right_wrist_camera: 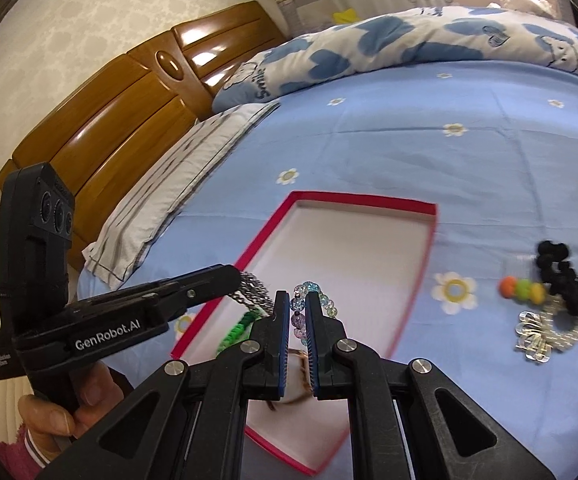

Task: Organize jewelry
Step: 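Lower the chain and beaded bracelet into the tray and open both tools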

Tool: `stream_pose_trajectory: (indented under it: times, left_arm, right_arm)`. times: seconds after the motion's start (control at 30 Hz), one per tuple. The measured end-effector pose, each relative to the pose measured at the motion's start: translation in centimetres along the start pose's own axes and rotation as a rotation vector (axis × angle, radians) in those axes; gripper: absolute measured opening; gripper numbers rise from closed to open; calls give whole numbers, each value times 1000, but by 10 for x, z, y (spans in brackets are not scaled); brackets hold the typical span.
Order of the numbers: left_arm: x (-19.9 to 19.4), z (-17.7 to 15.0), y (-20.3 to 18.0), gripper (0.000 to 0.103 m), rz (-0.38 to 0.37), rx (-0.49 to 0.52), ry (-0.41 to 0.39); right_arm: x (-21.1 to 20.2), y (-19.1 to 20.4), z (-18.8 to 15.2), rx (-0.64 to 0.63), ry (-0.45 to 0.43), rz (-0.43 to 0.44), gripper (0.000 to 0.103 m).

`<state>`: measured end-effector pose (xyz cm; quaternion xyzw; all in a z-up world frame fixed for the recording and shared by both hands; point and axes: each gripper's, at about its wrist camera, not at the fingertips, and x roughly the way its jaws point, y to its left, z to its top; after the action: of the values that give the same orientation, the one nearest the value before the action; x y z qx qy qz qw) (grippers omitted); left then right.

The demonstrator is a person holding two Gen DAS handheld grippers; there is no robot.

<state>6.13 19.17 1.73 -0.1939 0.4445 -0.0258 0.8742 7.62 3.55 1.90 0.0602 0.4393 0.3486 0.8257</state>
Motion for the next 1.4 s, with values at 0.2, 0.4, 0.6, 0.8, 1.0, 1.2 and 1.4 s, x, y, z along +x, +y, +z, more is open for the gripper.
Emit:
stream_pose_trajectory:
  times: [0.2,0.4,0.6,0.8,1.0,1.2,1.4]
  left_arm:
    - [13,-1,14,9,30,-13,20]
    - [31,-10,29,9,54,-38,64]
    - [46,-19,38,9,73,-48,100]
    - [51,-24,40,9,100,-30,117]
    - [53,-27,38,9,117,-8,133]
    - [53,-28,33,9,151,22,130]
    - [47,-26,28,25,159,35,122]
  right_arm:
    - [31,1,4,27,41,18,7]
    - [48,-13,-5,55,83,-1,7]
    - [62,-27,-20,75,145,-27,8]
    - [69,-29,-28,63,180,-47,8]
    - [71,-32,-30,66,199,-67,12]
    - [72,-33,-32,64,203,-74,12]
    - [70,-31,-32,68,204,-78,23]
